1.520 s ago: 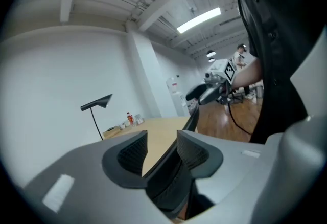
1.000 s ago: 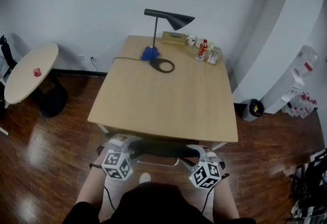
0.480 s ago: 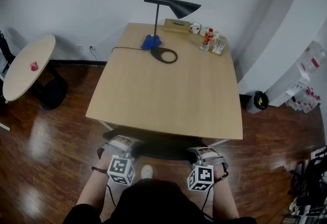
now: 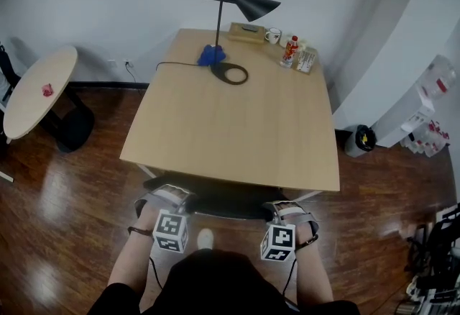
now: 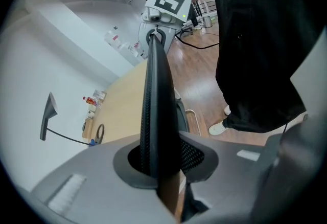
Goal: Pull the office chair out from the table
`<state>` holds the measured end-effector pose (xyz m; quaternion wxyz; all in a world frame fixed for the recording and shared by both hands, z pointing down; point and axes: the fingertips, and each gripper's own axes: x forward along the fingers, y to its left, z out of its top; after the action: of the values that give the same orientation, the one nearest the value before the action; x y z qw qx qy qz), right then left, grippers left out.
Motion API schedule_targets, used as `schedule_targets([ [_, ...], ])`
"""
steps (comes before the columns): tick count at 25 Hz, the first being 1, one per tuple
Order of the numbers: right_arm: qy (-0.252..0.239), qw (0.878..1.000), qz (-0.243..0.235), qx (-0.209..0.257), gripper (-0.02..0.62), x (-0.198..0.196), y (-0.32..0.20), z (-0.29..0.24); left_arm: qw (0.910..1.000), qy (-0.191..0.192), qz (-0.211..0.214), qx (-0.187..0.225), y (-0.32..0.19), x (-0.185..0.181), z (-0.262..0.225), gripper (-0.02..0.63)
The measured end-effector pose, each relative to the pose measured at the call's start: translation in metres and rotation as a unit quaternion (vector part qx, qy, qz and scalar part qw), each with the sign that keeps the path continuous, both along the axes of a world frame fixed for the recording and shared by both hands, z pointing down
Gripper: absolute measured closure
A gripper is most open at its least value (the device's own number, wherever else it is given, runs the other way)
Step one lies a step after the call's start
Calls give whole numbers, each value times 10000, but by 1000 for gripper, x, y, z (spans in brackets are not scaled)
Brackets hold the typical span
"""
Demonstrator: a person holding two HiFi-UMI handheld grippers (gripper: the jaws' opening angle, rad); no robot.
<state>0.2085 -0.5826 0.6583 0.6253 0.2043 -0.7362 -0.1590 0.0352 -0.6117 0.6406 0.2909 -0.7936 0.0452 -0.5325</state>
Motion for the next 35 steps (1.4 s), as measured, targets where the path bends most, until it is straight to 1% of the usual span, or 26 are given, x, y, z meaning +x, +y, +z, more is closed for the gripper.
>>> schedule_targets([
  [7,-19,9988,-55,-490,551,-1,3,3,9992,-174,-53,-363,-1,-3,6,526],
  [12,-35,9981,-72,-610,555,2,14,3,9990,-254,-93,-351,8,1,4,531],
  [16,-56,9969,-117,-777,550,-5,36,-1,9987,-299,-100,-396,26,-5,2,531],
  [20,-97,9974,-90,-711,552,-10,53,-2,9990,-294,-110,-310,42,-11,0,531],
  [25,-70,9966,-209,-793,551,-9,82,-2,9981,-369,-207,-450,75,-12,3,531],
  [30,-138,9967,-163,-778,551,-13,108,-2,9986,-335,-209,-366,99,-13,1,529],
  [35,-136,9965,-136,-818,551,-19,130,-3,9982,-358,-195,-437,121,-20,0,529],
])
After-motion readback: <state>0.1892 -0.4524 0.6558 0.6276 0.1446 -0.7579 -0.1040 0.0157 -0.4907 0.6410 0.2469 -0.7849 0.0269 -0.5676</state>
